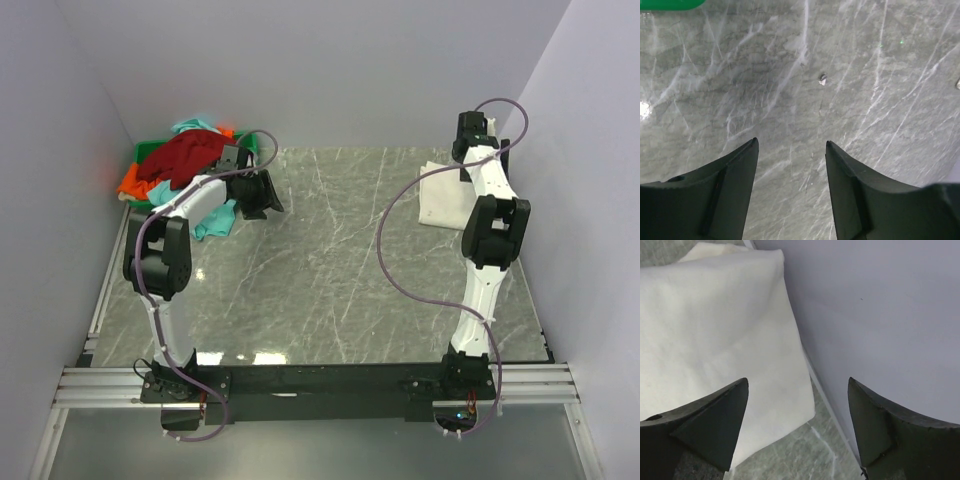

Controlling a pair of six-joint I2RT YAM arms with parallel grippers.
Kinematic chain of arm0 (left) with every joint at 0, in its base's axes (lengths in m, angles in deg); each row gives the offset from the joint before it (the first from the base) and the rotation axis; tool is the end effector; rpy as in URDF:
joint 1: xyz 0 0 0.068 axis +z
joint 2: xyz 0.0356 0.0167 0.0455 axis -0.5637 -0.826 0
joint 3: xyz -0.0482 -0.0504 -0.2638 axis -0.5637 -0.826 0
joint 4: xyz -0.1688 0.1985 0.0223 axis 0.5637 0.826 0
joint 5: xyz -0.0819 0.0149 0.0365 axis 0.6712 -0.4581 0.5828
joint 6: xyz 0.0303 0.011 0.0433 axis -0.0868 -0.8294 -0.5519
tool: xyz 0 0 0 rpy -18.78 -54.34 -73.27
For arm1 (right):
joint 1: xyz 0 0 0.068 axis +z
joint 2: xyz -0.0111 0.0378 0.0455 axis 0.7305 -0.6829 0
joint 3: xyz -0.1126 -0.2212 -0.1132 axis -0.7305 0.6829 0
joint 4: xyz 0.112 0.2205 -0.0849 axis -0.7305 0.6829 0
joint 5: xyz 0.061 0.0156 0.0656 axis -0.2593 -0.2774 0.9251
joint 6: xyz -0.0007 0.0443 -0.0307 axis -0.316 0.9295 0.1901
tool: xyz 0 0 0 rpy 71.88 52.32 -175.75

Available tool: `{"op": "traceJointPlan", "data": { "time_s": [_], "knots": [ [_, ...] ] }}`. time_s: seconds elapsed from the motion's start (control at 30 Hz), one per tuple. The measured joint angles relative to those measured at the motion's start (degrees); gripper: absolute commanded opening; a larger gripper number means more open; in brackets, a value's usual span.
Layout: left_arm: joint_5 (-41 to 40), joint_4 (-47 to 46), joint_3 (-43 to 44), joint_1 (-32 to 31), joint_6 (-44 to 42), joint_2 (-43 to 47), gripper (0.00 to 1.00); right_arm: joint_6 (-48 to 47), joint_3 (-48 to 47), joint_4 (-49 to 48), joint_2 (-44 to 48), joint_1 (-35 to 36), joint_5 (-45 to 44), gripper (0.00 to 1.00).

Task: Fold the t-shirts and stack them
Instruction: Reset both grippers

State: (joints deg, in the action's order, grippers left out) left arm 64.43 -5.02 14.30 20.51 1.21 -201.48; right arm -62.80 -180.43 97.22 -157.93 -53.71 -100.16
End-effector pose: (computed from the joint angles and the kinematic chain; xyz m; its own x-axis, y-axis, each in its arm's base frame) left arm 0.4183 -0.1136 0.2112 -0.8878 -0.3301 -0.3206 -0.1306 0.8488 -0.5123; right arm 0.5059 -0.0833 0.2404 -0.8393 0.0066 -0.5436 0.3824 0.7179 -0.5817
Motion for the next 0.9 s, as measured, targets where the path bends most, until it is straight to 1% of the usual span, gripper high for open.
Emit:
{"op": "traceJointPlan", "data": {
  "time_s": [0.1,0.23,0.4,0.53,0.6,0.67,0.77,0.87,0.9],
  "knots": [
    [-0.4,-0.1,-0.5,0.0,0.0,2.0,0.65,0.4,0.3,-0.6,0.3,0.3,-0.2,0.88],
    [-1.0,-0.3,-0.6,0.0,0.0,4.2,0.66,2.6,4.0,-1.2,3.7,1.4,1.5,0.88],
    [-2.6,-1.9,-1.9,0.0,0.0,8.9,0.67,5.7,12.0,-2.8,13.5,6.3,3.5,0.88],
    [-5.2,-4.3,-5.0,0.0,0.0,14.3,0.69,8.2,18.7,-4.5,23.1,13.6,5.5,0.88],
    [-6.4,-5.4,-6.8,-0.1,0.0,16.9,0.70,10.2,21.3,-5.3,26.8,17.0,8.2,0.87],
    [-7.5,-6.7,-9.2,-0.1,0.0,19.5,0.70,13.0,24.8,-6.1,30.8,19.9,12.8,0.87],
    [-8.6,-8.5,-12.7,-0.1,0.0,23.2,0.71,18.4,32.9,-8.2,37.2,22.4,20.6,0.87],
    [-9.6,-10.2,-16.6,-0.3,-0.3,26.6,0.75,23.8,41.0,-10.5,42.2,23.5,26.9,0.87],
    [-9.8,-10.4,-17.7,-0.3,-0.3,27.7,0.78,25.5,43.5,-10.9,43.6,23.9,29.0,0.87]
  ]
}}
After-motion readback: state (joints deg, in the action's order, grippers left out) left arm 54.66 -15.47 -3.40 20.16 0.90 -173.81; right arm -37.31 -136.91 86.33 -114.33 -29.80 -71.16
